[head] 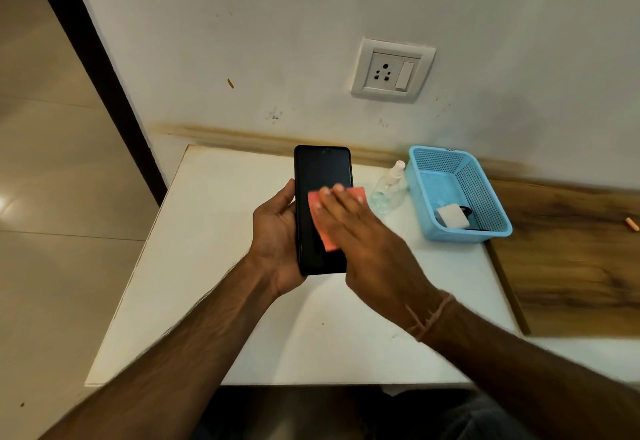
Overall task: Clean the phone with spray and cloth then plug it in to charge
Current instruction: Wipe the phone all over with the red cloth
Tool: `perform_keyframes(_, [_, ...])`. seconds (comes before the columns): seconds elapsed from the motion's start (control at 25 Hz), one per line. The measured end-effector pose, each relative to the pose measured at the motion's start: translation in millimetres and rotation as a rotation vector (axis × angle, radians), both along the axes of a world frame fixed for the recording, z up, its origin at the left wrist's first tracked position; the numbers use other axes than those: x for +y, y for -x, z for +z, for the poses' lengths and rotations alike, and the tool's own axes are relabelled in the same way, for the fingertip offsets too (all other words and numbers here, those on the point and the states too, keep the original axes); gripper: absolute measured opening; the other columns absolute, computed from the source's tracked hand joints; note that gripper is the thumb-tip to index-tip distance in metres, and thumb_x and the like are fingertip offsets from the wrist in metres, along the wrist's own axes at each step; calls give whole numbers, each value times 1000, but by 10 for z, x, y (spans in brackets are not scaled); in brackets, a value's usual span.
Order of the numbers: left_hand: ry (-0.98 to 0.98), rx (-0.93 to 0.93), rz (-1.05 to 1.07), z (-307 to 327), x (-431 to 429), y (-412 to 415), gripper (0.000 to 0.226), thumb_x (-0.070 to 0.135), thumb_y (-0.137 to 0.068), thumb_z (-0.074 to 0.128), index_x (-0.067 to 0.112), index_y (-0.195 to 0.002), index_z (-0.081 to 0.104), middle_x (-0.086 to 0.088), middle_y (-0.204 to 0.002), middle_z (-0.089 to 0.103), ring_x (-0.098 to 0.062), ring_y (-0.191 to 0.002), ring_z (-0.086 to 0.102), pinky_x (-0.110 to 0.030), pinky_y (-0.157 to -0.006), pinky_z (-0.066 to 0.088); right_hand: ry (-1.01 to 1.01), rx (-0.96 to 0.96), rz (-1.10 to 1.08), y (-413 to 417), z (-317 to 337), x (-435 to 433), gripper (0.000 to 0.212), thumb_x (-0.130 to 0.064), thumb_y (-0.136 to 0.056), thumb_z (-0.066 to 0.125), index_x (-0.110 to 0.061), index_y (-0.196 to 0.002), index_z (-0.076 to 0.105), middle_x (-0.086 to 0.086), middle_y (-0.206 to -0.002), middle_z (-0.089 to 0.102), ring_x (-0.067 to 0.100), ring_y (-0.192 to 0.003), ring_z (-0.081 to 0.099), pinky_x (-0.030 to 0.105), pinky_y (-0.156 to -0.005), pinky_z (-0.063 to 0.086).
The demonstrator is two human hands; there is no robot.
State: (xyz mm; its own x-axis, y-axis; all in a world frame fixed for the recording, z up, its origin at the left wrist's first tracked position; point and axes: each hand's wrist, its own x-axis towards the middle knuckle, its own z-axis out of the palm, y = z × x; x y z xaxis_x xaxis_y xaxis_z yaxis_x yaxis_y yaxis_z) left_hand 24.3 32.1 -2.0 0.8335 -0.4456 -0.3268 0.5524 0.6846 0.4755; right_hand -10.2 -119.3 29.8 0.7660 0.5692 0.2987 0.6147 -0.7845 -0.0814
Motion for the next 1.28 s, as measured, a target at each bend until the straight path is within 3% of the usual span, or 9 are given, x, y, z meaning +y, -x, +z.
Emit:
perform_keyframes(0.08, [-29, 7, 9, 11, 3, -3, 58, 60, -95, 44, 19, -122, 74, -12, -124, 71, -32, -107, 72, -47, -86, 59, -31, 11, -46, -168, 62, 41, 58, 3, -86, 37, 0, -145, 31, 17, -153, 28, 33, -144, 19, 49, -116, 23])
perform_keyframes(0.4, [-1, 16, 11, 20, -1, 20, 55, 59, -96, 45, 20, -121, 74, -11, -127, 71, -31, -109, 71, -47, -85, 59, -28, 42, -77, -303, 119, 211, 70, 7, -83, 49, -6, -147, 27, 12, -156, 24, 28, -146, 13, 42, -119, 15])
perform_keyframes(0.6, [62, 3, -31, 41, 29, 4, 71, 60, -98, 36, 6, -136, 61, -16, -140, 60, -31, -123, 62, -42, -99, 53, 11, 55, 7, -40, -3, 195, 75, 12, -76, 46, -4, -147, 27, 13, -155, 25, 30, -145, 14, 43, -119, 14])
perform_keyframes(0.72, [51, 13, -44, 29, 32, 3, 76, 63, -98, 32, 6, -143, 54, -16, -143, 57, -31, -127, 56, -42, -103, 47, 48, 43, 61, 66, -24, 136, 72, 6, -75, 24, -3, -145, 32, 14, -153, 30, 32, -144, 19, 44, -118, 17])
perform_keyframes(0.8, [42, 11, -22, 26, 21, 8, 69, 61, -97, 36, 9, -136, 62, -16, -138, 62, -31, -121, 63, -43, -99, 53, 51, 31, 69, -23, 44, 69, 72, 2, -74, 22, -2, -146, 31, 14, -153, 30, 32, -144, 20, 44, -118, 19])
perform_keyframes(0.92, [-25, 16, 13, 37, -14, 19, 56, 58, -95, 46, 18, -125, 72, -11, -127, 70, -31, -108, 70, -46, -96, 54, 33, 45, -47, -339, 177, 51, 70, 10, -81, 40, -5, -148, 26, 13, -155, 24, 29, -146, 14, 43, -119, 16])
perform_keyframes(1.04, [-40, 17, 33, 29, -32, 27, 52, 56, -95, 49, 20, -124, 73, -8, -118, 73, -29, -101, 71, -44, -98, 52, 14, 95, -132, -573, 251, 157, 67, -2, -93, 48, -12, -151, 16, 6, -159, 15, 22, -147, 5, 36, -120, 13])
perform_keyframes(1.28, [34, -10, -30, 11, 15, 0, 61, 59, -95, 47, 15, -134, 65, -11, -139, 63, -30, -127, 60, -47, -107, 46, 7, 65, -22, -256, 77, 278, 75, 11, -82, 45, -9, -150, 18, 9, -158, 16, 26, -147, 6, 40, -120, 12])
